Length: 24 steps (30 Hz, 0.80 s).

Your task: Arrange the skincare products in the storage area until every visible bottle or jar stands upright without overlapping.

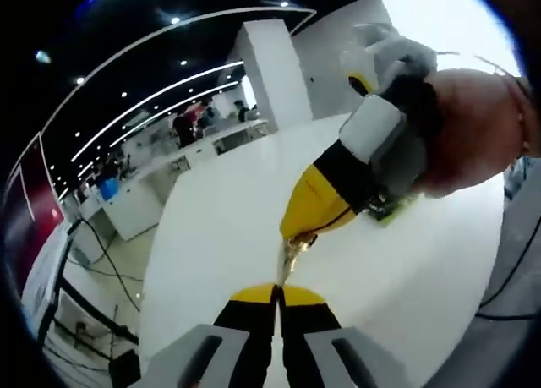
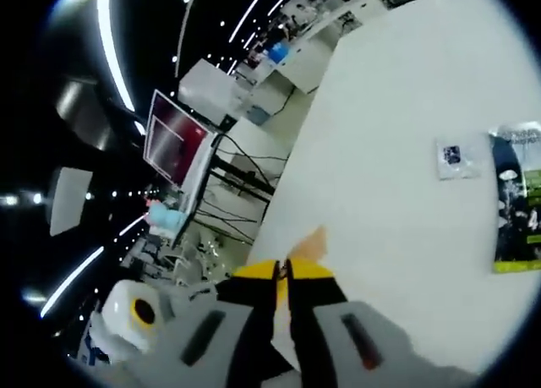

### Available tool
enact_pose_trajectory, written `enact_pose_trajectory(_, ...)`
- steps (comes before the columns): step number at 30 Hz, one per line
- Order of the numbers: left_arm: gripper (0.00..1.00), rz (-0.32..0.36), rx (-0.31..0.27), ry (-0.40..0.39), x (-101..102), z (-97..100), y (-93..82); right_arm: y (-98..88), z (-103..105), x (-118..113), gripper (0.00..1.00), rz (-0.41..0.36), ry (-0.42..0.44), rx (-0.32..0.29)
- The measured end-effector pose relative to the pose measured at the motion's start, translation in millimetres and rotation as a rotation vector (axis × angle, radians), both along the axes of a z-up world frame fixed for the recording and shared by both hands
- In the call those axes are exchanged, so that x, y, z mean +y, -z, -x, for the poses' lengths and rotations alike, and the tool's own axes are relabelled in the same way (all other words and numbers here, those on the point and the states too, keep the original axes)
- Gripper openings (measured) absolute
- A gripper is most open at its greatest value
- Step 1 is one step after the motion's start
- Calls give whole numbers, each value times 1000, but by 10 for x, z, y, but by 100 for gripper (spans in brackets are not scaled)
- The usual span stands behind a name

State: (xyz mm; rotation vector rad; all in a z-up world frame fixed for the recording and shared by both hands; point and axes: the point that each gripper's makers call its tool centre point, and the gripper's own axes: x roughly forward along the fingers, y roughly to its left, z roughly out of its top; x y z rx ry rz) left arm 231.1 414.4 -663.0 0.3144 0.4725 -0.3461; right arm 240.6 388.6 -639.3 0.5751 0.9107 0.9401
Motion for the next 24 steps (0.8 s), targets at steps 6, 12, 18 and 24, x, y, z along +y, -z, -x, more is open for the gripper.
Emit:
enact_pose_trajectory(6,1,23,-5,-2,-29,111,-154,-229,-19,-51,12,-98,11,-48)
enact_pose_trajectory(12,1,70,-6,-15,-45,150,-197,-397,-117,-187,12,-135,27,-172)
enact_pose_trajectory(18,1,252,-15,-56,-137,116,-353,-396,-79,-367,21,-93,5,-247)
enact_pose_trajectory(24,1,370,-32,-2,-304,82,-530,-279,-12,-459,26,-77,-28,-269)
